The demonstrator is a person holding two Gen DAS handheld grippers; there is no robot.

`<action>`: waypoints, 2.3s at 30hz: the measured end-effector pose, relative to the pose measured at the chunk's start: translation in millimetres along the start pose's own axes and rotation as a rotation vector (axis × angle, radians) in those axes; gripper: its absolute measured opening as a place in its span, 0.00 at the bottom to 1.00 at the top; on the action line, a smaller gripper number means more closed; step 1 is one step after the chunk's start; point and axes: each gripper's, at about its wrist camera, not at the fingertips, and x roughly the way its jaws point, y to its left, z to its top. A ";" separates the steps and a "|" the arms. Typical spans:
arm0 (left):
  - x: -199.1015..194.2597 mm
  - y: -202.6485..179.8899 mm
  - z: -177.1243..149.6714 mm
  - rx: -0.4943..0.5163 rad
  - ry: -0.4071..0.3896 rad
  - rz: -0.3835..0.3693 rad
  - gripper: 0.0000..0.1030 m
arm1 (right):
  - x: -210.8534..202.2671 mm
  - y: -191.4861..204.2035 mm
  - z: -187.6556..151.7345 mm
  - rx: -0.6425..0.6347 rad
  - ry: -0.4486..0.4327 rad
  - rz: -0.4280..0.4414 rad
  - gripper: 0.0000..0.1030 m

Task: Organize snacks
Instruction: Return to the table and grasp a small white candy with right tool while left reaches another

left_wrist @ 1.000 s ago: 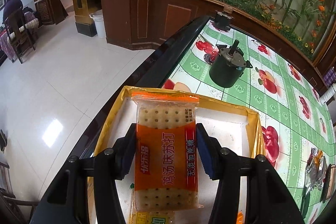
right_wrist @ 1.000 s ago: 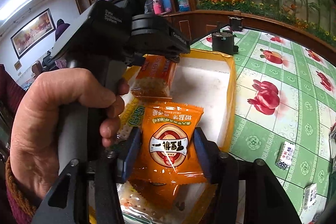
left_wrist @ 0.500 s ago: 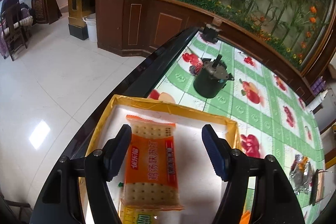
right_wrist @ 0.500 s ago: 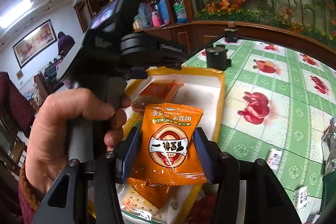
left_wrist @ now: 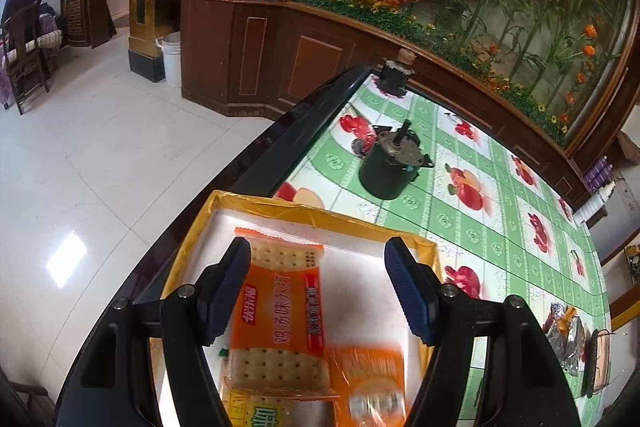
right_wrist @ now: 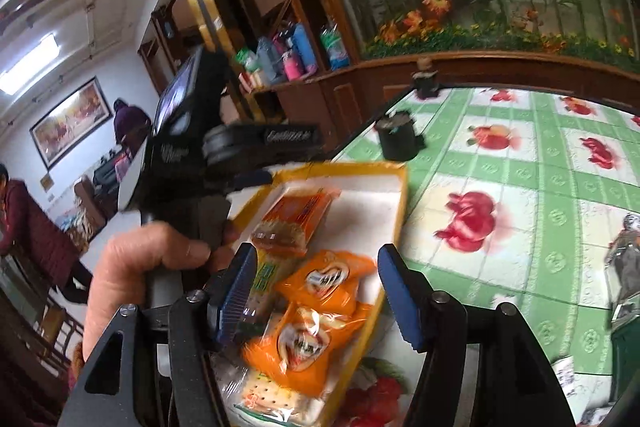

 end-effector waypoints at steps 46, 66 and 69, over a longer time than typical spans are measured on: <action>14.6 -175.1 -123.3 0.698 0.368 -0.228 0.29 | -62.6 -117.7 -63.5 0.056 0.227 -0.340 0.32; 22.8 -185.8 -137.3 0.732 0.364 -0.197 0.18 | -73.0 -126.1 -58.3 0.086 0.185 -0.382 0.20; 17.9 -186.2 -135.2 0.720 0.328 -0.200 0.17 | -74.6 -126.4 -57.2 0.095 0.173 -0.380 0.20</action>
